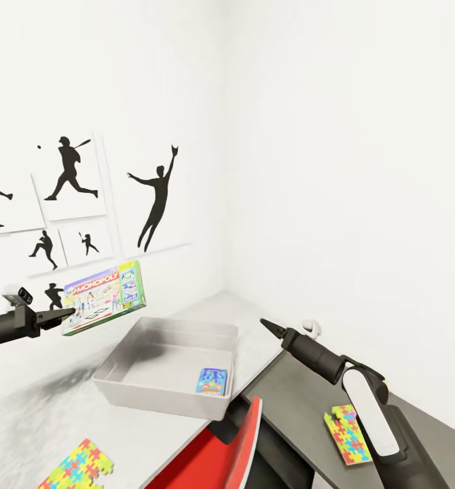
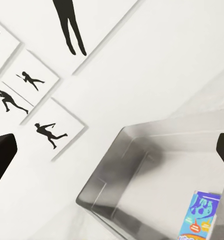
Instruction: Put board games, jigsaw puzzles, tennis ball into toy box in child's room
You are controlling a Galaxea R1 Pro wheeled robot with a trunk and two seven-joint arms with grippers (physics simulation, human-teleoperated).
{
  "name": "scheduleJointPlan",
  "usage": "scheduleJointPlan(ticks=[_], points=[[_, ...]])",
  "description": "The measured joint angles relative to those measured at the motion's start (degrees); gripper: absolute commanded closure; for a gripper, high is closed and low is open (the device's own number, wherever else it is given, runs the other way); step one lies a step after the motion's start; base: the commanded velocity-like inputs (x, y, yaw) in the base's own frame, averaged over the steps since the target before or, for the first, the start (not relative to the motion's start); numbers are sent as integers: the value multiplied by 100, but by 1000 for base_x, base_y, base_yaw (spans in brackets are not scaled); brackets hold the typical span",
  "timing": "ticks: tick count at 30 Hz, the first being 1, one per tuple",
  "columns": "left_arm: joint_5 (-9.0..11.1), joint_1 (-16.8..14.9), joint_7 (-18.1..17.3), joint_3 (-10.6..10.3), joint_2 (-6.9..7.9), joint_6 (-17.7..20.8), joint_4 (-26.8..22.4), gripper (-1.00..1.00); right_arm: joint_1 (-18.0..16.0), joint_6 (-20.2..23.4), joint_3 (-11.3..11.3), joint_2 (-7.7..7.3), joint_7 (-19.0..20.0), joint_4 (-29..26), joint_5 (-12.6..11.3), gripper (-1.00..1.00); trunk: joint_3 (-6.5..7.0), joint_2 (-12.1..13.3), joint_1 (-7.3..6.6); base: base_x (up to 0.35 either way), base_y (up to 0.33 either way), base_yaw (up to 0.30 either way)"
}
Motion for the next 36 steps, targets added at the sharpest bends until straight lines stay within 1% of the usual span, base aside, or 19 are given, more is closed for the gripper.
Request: scheduleJointPlan(ticks=[5,14,23,30,36], points=[[4,0,0,-2,0,0,3,100,0,0,1,-1,1,0,0,-100,0,0,0,10,1,44],[6,1,0,-1,1,0,4,100,-1,0,1,-5,2,0,-1,-100,0,0,-1,85,0,208],[9,0,0,-3,0,0,4,100,0,0,0,-8,5,3,-8,-100,0,-1,0,29,0,35],[5,1,0,-3,1,0,2,100,-1,0,-4,-8,4,3,-1,-100,0,0,-1,141,0,185],[7,0,0,-3,0,0,2,100,0,0,-3,-9,6,3,-7,-100,0,0,0,20,0,50]])
